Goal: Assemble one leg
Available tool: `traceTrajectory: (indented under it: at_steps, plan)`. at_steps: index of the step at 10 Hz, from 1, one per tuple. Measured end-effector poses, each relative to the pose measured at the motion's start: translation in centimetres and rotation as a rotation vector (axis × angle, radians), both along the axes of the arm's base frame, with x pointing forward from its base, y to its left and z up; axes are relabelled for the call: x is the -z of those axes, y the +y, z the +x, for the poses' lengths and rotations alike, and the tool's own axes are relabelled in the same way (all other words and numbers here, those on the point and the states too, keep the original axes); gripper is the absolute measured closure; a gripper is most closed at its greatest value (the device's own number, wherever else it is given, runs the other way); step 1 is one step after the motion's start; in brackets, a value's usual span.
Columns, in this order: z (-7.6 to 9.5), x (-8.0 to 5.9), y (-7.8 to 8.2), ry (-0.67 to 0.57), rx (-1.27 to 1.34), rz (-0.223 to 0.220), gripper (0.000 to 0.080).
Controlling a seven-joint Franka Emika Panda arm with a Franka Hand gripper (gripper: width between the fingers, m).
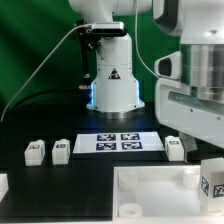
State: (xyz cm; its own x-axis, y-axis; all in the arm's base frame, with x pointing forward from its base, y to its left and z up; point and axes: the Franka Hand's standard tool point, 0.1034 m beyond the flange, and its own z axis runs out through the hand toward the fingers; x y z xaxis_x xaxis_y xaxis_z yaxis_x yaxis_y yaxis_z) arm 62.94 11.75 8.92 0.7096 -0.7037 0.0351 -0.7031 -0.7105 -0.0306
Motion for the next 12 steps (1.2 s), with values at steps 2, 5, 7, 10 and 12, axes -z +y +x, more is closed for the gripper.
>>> traceTrajectory:
  at_steps: [2, 5, 7, 10, 12]
  plan:
    - [-0.1, -0.1, 0.0, -0.015, -0.216, -0.007, 0.0158]
    - [-0.1, 0.1, -0.2, -0.013, -0.529, -0.018, 0.0158]
    - [0.2, 0.0, -0.7, -0.018, -0.732, -0.015, 0.0158]
    - [0.3, -0.5, -1.4, 0.018, -0.906, -0.004, 0.0158]
    - [0.3, -0.4, -1.3, 0.02, -0.871, -0.003, 0.0158]
